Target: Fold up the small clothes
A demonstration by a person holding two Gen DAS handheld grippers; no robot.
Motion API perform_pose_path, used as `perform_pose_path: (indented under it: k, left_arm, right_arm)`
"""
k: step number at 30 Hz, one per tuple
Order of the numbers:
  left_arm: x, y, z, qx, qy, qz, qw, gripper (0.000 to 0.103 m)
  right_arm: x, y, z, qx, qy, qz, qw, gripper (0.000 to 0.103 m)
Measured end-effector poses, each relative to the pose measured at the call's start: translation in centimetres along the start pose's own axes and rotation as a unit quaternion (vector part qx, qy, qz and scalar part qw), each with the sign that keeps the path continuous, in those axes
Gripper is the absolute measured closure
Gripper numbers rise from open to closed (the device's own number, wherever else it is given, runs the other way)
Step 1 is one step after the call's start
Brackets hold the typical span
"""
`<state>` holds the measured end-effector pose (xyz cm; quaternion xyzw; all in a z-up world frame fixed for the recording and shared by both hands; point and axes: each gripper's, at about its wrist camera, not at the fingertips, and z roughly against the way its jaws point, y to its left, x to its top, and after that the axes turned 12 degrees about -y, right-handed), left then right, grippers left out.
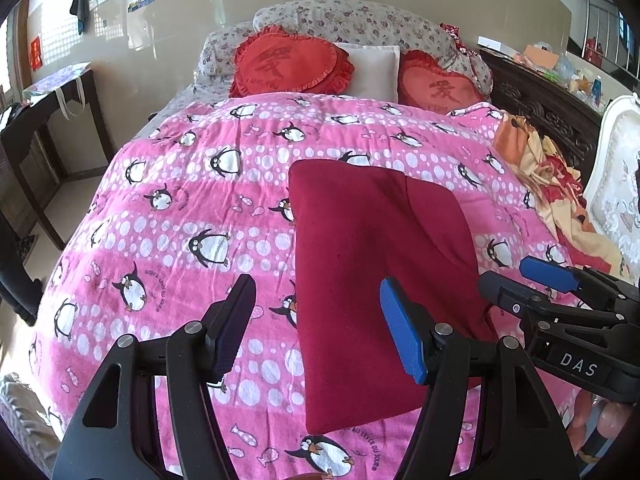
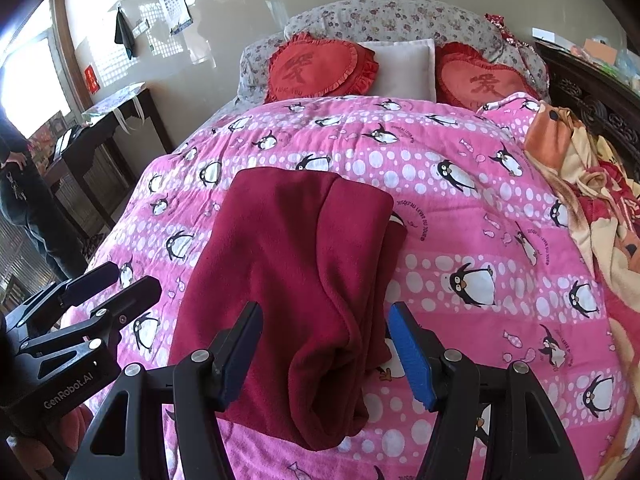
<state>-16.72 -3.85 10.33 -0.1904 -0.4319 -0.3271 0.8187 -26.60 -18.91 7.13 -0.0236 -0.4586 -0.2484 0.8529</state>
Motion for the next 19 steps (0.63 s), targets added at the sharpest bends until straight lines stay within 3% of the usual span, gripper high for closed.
perform_pose_path:
  k: [9,15,19]
  left_arm:
    - [-0.1,-0.3,-0.4,-0.008,0.002,-0.005,1.0,0.038]
    - [0.1,0.4,0.1,-0.022,-0.037,0.007,0.9991,0.038]
    - [0.0,1.9,-1.1,0.004,-0.031,-0.001,0.9995,0.038]
  right_arm:
    - [-0.2,-0.3,-0.5,0.001,0.008,-0.004,1.0,0.04]
    - [-0.6,-0.7,-0.8,0.001,0.013,-0.007,1.0,0.04]
    - [-0.6,-2.2,-1.3,-0.002,0.013,-0.012,1.0,0.04]
